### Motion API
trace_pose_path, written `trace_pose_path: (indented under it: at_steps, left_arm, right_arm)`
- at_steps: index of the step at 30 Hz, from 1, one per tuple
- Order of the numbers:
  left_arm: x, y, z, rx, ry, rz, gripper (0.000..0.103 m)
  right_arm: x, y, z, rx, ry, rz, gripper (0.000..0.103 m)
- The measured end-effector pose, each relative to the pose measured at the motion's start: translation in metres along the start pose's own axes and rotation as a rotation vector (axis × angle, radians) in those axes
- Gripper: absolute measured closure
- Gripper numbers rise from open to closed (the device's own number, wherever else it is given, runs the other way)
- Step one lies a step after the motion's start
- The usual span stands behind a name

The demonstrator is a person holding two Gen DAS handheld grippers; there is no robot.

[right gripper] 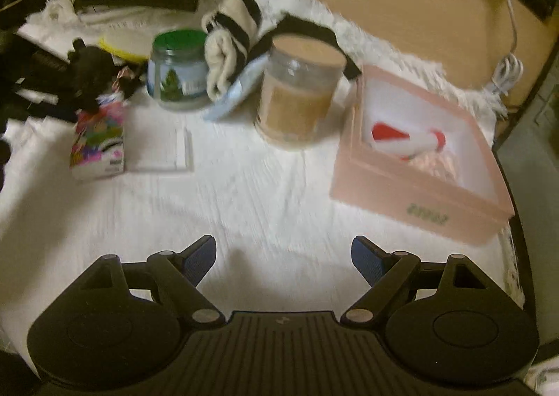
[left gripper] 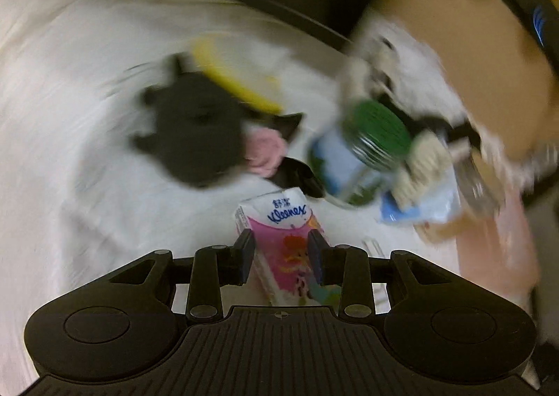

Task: Organize soft objects
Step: 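Grasp the pink Kleenex tissue pack with the left gripper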

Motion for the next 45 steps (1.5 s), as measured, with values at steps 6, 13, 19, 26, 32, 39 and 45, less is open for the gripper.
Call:
trace_pose_path:
  at_steps: [6, 13, 19, 26, 32, 39, 45]
  left_arm:
    - [-0.048, -0.014, -0.014, 0.006, -0.240, 0.050, 0.065]
    - [-0.066, -0.015, -0.014, -0.007, -0.227, 0.055, 0.065]
    - [-0.084, -0.008, -0.023, -0.014, -0.343, 0.079, 0.063]
    - [-0.097, -0.026, -0.045, 0.032, -0.456, 0.083, 0.039]
    - [-0.092, -0.027, -0.044, -0.022, -0.489, 0.143, 0.038]
    - [-0.061, -0.039, -0.031, -0.001, -0.407, 0.209, 0.041]
    - [-0.055, -0.036, -0.025, -0.010, -0.360, 0.148, 0.045]
  right_arm:
    - [-0.011, -0.008, -0.023, 0.062, -0.063, -0.010, 0.018]
    - [-0.022, -0.013, -0.036, 0.071, -0.139, 0.024, 0.009]
    - [-0.034, -0.021, -0.043, 0.075, -0.238, 0.068, 0.001]
    - [-0.033, -0.021, -0.044, 0.051, -0.233, 0.064, 0.000]
    - [-0.032, -0.020, -0.046, 0.028, -0.232, 0.061, 0.000]
    - [-0.033, -0.020, -0.046, 0.027, -0.244, 0.059, 0.000]
    - [-0.033, -0.021, -0.044, 0.037, -0.225, 0.072, 0.000]
Point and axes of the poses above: each gripper's, at about its wrist camera, not at the fingertips, and y roughly against the way its jaws point, x to its left, z to its top, the point moved 6 cm from there along -y, roughly the way its jaws point, and after that the axes turned 3 degrees about y, right-handed, at the moved point
